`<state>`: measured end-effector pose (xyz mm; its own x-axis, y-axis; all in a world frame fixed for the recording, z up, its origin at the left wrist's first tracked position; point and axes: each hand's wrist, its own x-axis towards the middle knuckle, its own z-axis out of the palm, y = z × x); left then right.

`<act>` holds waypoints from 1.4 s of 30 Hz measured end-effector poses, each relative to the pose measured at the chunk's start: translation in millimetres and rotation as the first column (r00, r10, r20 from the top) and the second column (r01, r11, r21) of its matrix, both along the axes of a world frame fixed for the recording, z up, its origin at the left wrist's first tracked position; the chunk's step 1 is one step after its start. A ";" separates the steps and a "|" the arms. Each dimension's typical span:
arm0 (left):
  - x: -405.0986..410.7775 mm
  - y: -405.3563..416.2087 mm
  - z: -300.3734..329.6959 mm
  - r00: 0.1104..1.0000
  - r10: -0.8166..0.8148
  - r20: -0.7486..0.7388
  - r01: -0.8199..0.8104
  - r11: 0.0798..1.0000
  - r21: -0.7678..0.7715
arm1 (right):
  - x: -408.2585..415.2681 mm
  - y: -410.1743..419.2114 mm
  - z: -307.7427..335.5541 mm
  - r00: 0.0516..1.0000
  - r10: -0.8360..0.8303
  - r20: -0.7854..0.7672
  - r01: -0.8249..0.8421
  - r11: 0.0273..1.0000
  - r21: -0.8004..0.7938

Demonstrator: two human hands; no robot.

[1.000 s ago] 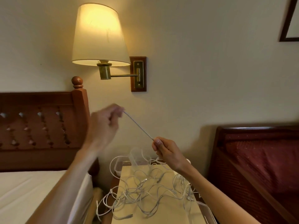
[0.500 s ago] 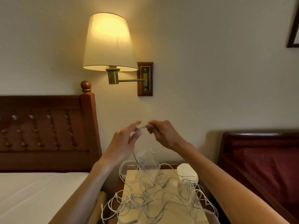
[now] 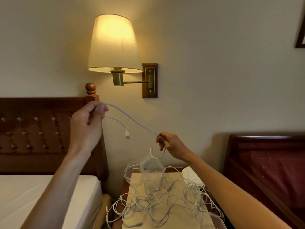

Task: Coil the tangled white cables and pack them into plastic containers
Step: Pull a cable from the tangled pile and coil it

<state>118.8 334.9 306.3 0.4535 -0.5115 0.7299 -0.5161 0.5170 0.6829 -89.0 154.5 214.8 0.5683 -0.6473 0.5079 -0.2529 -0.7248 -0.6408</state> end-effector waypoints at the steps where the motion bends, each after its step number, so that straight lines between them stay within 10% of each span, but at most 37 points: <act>1: 5.1 1.1 0.1 1.000 -0.005 0.024 0.003 0.998 0.065 | -1.5 -4.5 2.4 0.999 -0.028 0.032 0.027 0.999 0.029; 4: 16.7 -6.0 -15.1 0.998 0.001 0.068 -0.024 0.938 0.346 | -0.3 -12.2 18.2 0.983 -0.093 0.156 0.081 0.993 0.083; 9: 23.5 -7.0 -43.4 0.969 -0.090 0.229 -0.135 0.582 0.802 | 1.7 -11.8 38.9 0.987 -0.081 0.138 0.077 0.997 0.031; 15: -21.7 -25.1 -39.2 0.952 -0.290 -0.103 0.300 0.802 0.517 | 8.7 1.8 41.3 0.999 0.022 0.030 -0.019 0.994 -0.112; 19: -45.3 -42.2 -46.0 0.942 -0.327 0.077 0.227 0.788 0.573 | 9.3 11.5 35.9 0.996 0.070 0.055 -0.061 0.987 -0.151; 27: -22.6 -26.3 12.3 0.991 0.023 0.133 -0.033 0.997 0.072 | 4.5 4.6 -56.3 0.999 -0.049 -0.018 0.050 0.993 0.104; 29: -0.5 -29.8 16.7 0.943 0.139 0.301 -0.231 0.927 0.297 | 6.1 4.3 -47.6 0.991 -0.096 0.096 0.081 0.986 0.146; 31: 22.0 -33.6 11.5 0.877 0.138 0.460 -0.429 0.656 0.621 | 10.3 5.3 -17.5 0.968 -0.123 0.221 0.095 0.987 0.129; 33: 25.5 -31.9 5.6 0.828 0.137 0.544 -0.524 0.536 0.662 | 13.7 8.4 17.6 0.960 -0.102 0.261 0.087 0.994 0.070; 37: -16.8 -39.5 -7.3 0.878 -0.027 0.478 -0.163 0.922 0.351 | 19.9 20.3 56.2 0.990 0.004 0.141 0.005 0.998 -0.066; 42: -39.6 -70.8 -18.8 0.877 -0.100 0.470 -0.028 0.966 0.258 | 15.5 27.1 60.9 0.994 0.001 0.105 0.014 0.989 -0.145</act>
